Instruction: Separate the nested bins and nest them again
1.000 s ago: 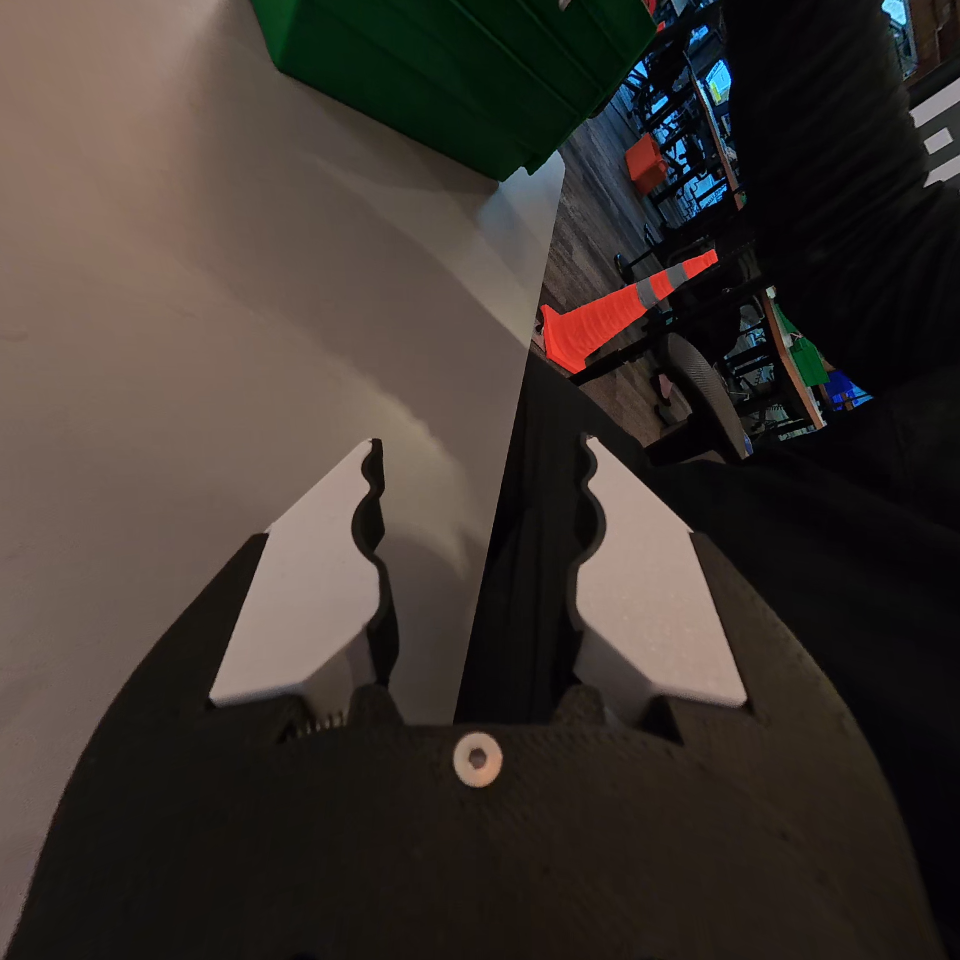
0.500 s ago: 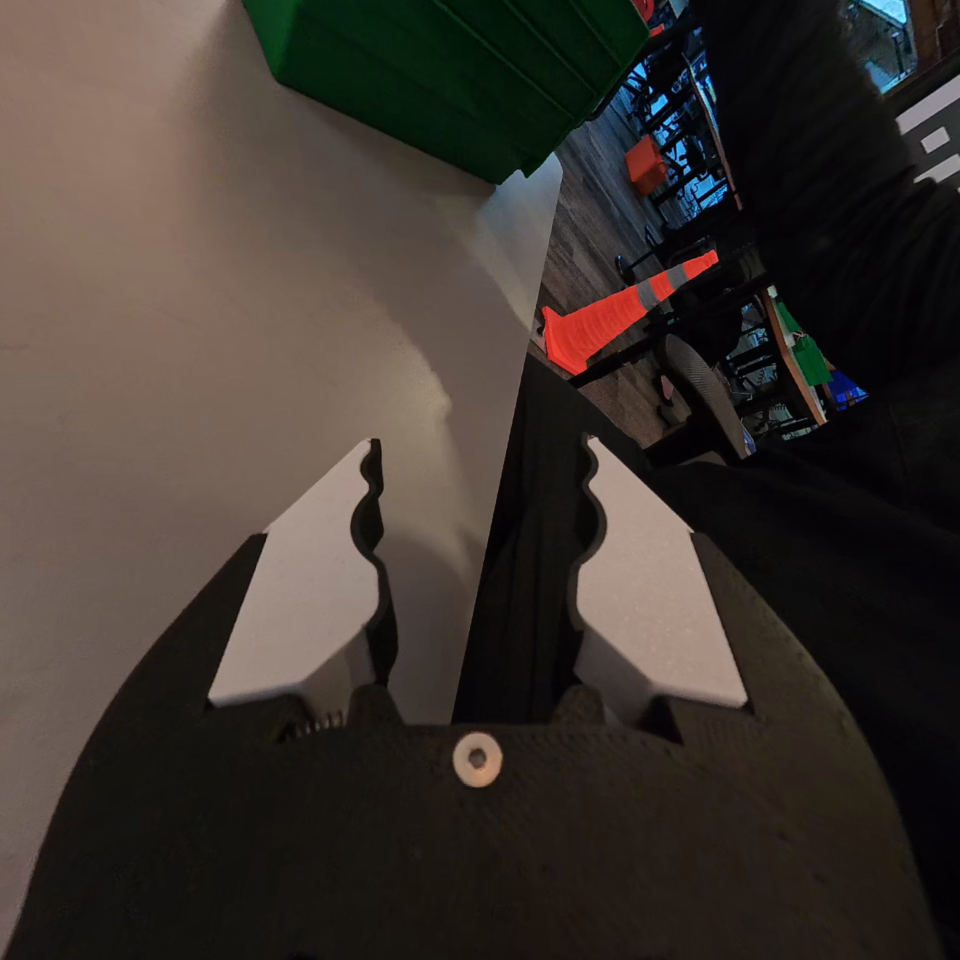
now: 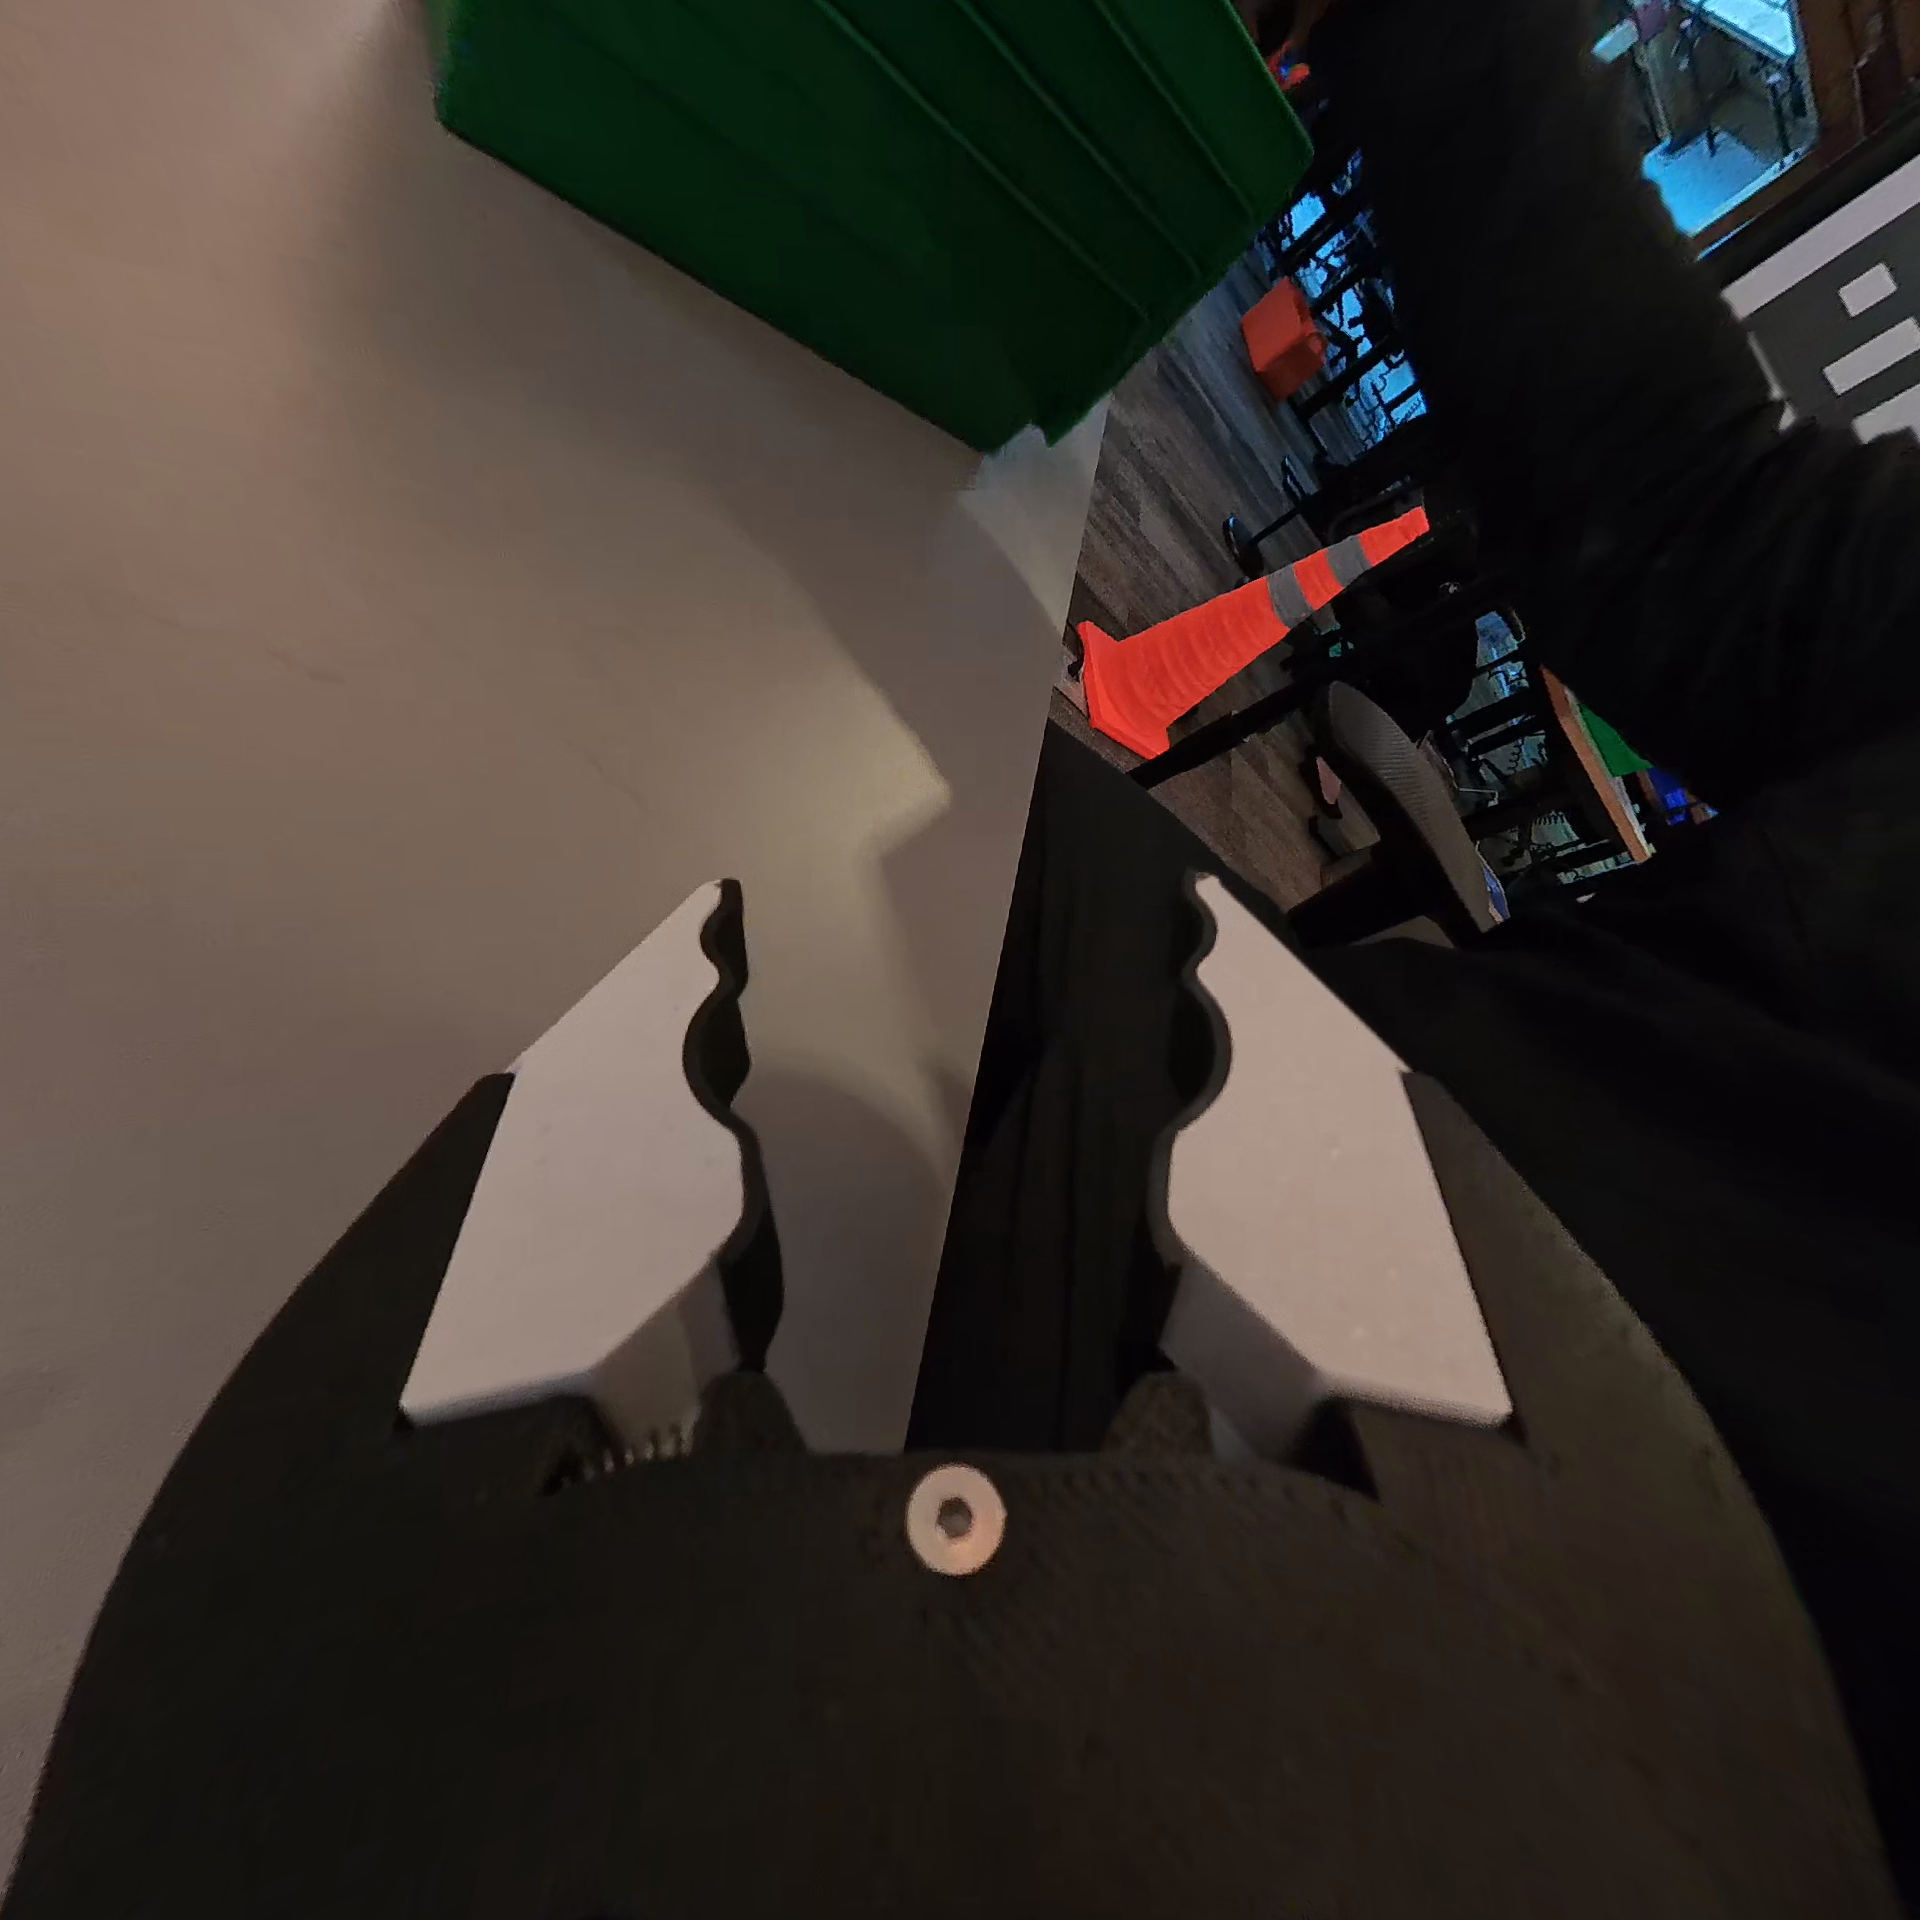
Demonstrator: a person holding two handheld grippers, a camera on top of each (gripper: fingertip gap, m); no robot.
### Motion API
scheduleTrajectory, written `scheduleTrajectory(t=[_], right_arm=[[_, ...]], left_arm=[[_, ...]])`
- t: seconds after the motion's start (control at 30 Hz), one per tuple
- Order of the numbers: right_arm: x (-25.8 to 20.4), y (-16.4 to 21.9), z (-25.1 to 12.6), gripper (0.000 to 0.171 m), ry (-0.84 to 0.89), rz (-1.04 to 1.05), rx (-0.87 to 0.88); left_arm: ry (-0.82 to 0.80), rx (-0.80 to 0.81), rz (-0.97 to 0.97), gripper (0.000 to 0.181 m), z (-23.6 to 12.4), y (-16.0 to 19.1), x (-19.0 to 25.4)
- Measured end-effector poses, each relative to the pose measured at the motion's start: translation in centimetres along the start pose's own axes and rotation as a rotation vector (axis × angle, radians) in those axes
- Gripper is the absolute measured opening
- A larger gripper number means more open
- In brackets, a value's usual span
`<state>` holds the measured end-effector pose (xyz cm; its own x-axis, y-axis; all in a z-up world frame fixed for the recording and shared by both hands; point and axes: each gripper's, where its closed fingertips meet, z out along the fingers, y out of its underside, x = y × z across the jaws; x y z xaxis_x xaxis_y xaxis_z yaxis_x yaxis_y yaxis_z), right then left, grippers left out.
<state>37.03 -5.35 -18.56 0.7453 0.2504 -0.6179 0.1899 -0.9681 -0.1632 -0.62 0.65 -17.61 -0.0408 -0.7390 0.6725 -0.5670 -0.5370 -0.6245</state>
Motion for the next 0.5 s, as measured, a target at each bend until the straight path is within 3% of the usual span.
scheduleTrajectory(t=[0.1, 0.23, 0.33, 0.5], right_arm=[[-2.8, -0.9, 2.3, 0.117, -0.054, -0.017, 0.019], [-7.2, -2.3, 5.4, 0.133, -0.144, -0.055, 0.061], [-9.9, -4.0, 7.8, 0.139, -0.152, -0.062, 0.088], [-13.5, -7.0, 11.5, 0.145, -0.117, -0.061, 0.127]], left_arm=[[-0.004, 0.028, 0.002, 0.085, 0.3, -0.6, 0.0], [-0.028, 0.149, 0.029, 0.089, 0.9, -3.3, 0.1], [0.026, 0.298, 0.044, 0.092, 1.9, -6.4, 1.6], [0.0, 0.3, 0.066, 0.103, 5.1, -6.8, 2.1]])
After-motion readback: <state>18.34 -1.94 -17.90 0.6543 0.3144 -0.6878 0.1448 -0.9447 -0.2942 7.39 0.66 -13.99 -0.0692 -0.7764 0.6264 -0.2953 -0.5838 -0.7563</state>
